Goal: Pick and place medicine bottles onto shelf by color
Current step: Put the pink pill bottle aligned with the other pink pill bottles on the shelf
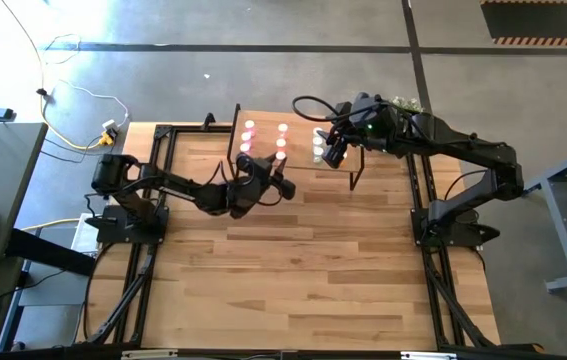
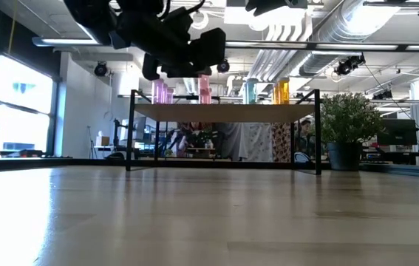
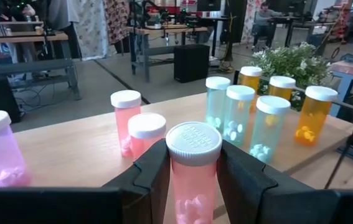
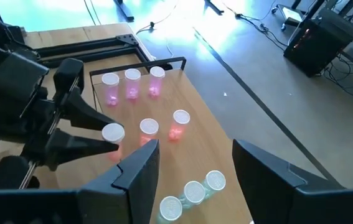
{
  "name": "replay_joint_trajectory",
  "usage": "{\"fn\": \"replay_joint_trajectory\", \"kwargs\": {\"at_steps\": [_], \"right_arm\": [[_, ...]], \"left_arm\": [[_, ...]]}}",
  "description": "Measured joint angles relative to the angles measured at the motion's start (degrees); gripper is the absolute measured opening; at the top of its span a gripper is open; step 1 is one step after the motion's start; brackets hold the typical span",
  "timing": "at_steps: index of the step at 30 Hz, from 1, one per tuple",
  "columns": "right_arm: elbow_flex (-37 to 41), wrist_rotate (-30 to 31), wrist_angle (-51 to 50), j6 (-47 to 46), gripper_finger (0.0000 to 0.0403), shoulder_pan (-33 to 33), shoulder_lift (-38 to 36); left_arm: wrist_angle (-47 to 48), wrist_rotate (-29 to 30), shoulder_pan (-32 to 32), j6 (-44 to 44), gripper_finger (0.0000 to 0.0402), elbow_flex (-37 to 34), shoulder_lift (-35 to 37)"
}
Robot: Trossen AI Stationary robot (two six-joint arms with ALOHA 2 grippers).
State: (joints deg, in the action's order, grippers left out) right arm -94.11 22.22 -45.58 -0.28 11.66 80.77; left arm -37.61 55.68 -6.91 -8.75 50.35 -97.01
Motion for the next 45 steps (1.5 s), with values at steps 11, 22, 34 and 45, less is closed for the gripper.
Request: {"fn": "replay_joint_trajectory", "kwargs": {"at_steps": [11, 22, 34, 45], "right_arm": [[0.0, 0.0, 0.0, 0.6, 0.0195, 0.0, 0.0], [0.0, 1.4, 0.0, 0.3, 0.0195, 0.0, 0.0], [0.0, 1.5, 0.3, 0.3, 0.0195, 0.0, 0.0], [0.0, 1.5, 0.6, 0.3, 0.0195, 0.0, 0.0]], "left_arm": [[1.2, -3.0, -2.9, 0.8, 0.0110, 0.0, 0.0], [0.8, -3.2, -3.2, 2.0, 0.0110, 0.0, -2.1], [0.5, -3.0, -3.6, 2.3, 0.0110, 0.0, -2.1], [0.5, -3.1, -3.6, 0.9, 0.0111, 0.0, -2.1]]}}
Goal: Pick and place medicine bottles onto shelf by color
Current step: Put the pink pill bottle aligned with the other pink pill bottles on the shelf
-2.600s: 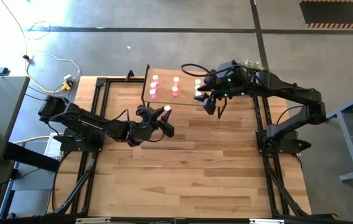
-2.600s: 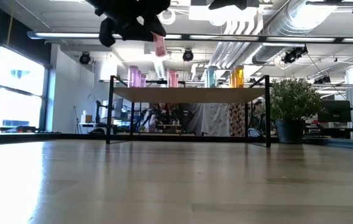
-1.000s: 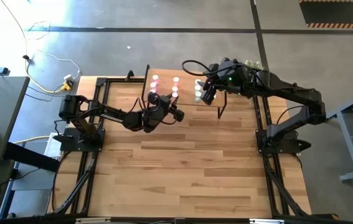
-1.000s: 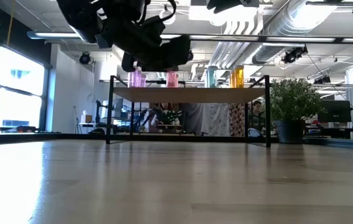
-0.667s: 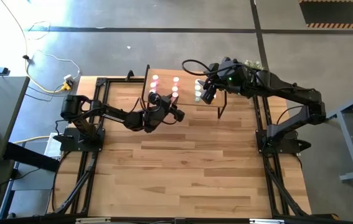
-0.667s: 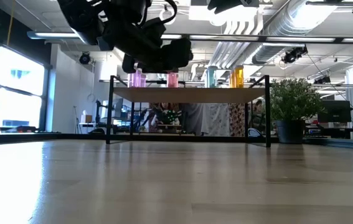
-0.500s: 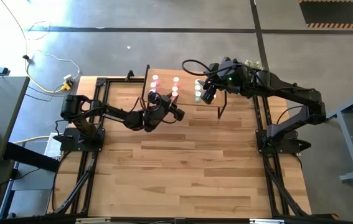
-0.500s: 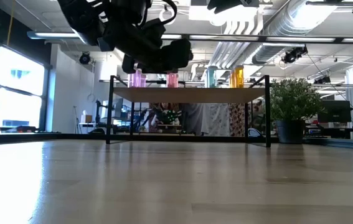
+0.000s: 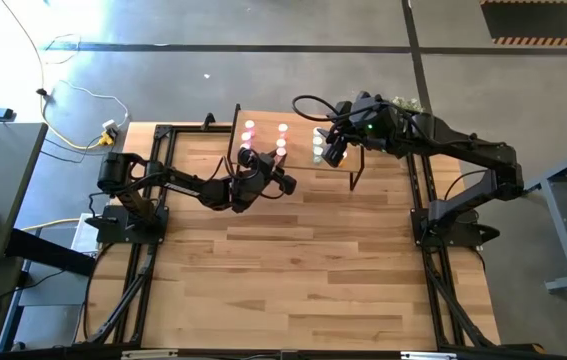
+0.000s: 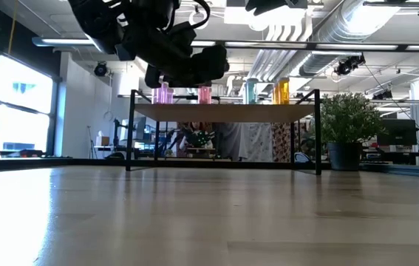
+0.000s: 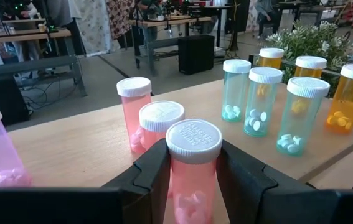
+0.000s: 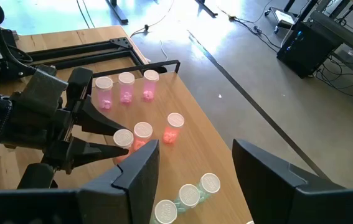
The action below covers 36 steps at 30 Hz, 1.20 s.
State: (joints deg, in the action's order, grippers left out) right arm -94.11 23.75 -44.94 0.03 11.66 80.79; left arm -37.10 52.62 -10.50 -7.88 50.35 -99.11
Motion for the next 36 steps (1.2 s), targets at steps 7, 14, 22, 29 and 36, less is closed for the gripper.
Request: {"fn": "replay_joint_trajectory", "kwargs": {"at_steps": [7, 14, 22, 29, 36], "right_arm": [[0.0, 0.0, 0.0, 0.0, 0.0195, 0.0, 0.0], [0.0, 0.0, 0.0, 0.0, 0.0195, 0.0, 0.0], [0.0, 0.0, 0.0, 0.0, 0.0195, 0.0, 0.0], [0.0, -0.1, 0.0, 0.0, 0.0195, 0.0, 0.0], [0.0, -0.1, -0.3, 0.0, 0.0195, 0.0, 0.0]], "left_arm": [[0.0, 0.0, 0.0, 0.1, 0.0111, 0.0, 0.0], [0.1, 0.0, 0.0, 0.0, 0.0111, 0.0, 0.0], [0.1, -0.8, 0.0, -0.7, 0.0111, 0.0, 0.0], [0.3, -1.2, -1.1, -1.6, 0.0111, 0.0, 0.0], [0.5, -0.7, -1.5, -2.2, 0.0112, 0.0, 0.0]]}}
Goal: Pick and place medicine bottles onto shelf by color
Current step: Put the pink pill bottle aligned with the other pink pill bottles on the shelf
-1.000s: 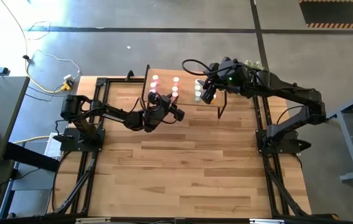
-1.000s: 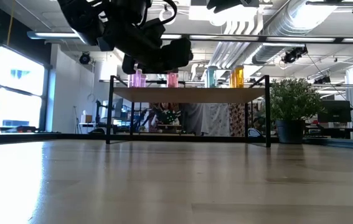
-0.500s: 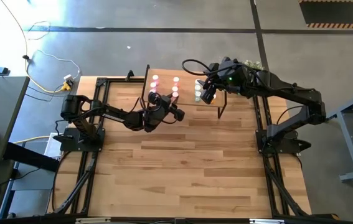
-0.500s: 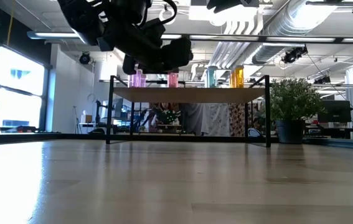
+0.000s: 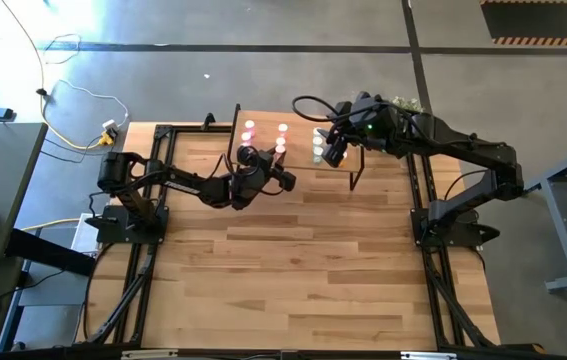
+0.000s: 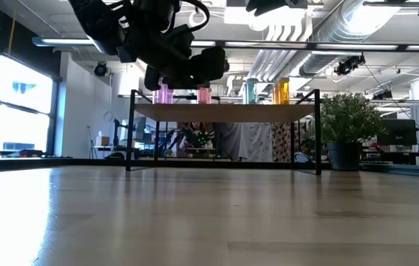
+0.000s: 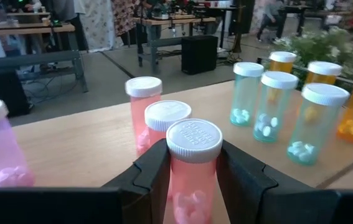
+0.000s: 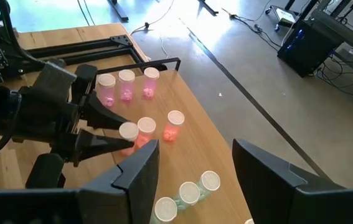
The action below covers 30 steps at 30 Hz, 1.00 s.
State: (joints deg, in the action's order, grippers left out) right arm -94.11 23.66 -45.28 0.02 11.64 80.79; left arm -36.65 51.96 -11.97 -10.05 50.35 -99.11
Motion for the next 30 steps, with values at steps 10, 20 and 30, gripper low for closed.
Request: {"fn": "replay_joint_trajectory", "kwargs": {"at_steps": [10, 20, 30], "right_arm": [[0.0, 0.0, -0.9, 0.0, 0.0195, 0.0, 0.0], [0.0, 0.0, -0.9, 0.0, 0.0195, 0.0, 0.0], [0.0, 0.0, -0.9, 0.0, 0.0195, 0.0, 0.0]], "left_arm": [[0.9, 0.9, 0.0, 0.4, 0.0111, 0.0, 0.0], [1.9, -2.2, -1.2, -0.3, 0.0111, 0.0, 0.1], [2.1, -2.5, -1.1, -0.3, 0.0111, 0.0, 0.1]]}}
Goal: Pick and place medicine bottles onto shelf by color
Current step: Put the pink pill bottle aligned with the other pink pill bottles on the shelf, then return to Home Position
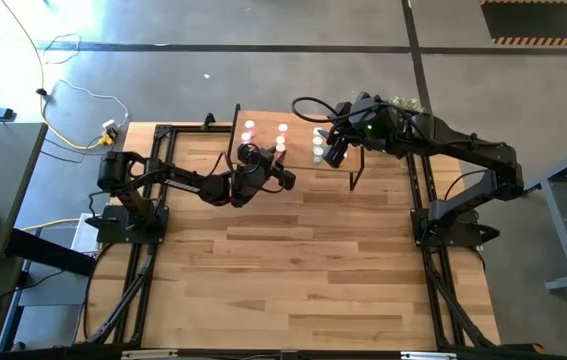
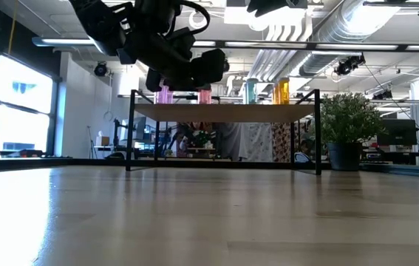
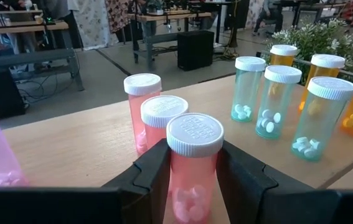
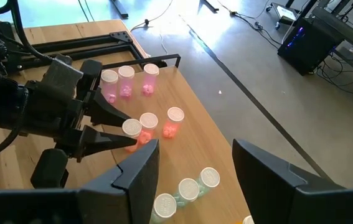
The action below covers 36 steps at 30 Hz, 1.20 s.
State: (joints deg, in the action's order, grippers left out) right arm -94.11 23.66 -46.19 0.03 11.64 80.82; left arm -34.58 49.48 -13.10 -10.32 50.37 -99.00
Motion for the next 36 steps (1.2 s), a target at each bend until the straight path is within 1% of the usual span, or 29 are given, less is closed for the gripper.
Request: {"fn": "replay_joint_trajectory", "kwargs": {"at_steps": [3, 10, 14, 18, 22, 36], "right_arm": [[0.0, 0.0, 0.0, 0.0, 0.0195, 0.0, 0.0], [0.0, 0.0, 0.0, 0.0, 0.0195, 0.0, 0.0], [0.0, 0.0, 0.0, 0.0, 0.0195, 0.0, 0.0], [0.0, 0.0, 0.0, 0.0, 0.0195, 0.0, 0.0], [0.0, 0.0, 0.0, 0.0, 0.0195, 0.0, 0.0], [0.0, 0.0, 0.0, 0.0, 0.0195, 0.0, 0.0]], "left_arm": [[0.7, -0.3, 0.0, 0.0, 0.0121, -0.1, -0.1], [0.5, -1.1, 0.0, 0.0, 0.0168, -0.1, -0.2], [0.3, -0.7, 0.0, 0.0, 0.0183, -0.1, -0.2], [0.2, 0.6, 0.2, 0.0, 0.0185, -0.1, -0.2], [0.1, 3.6, 0.5, 0.0, 0.0182, -0.1, -0.2], [0.1, 3.9, 2.1, 0.0, 0.0182, -0.1, -0.1]]}}
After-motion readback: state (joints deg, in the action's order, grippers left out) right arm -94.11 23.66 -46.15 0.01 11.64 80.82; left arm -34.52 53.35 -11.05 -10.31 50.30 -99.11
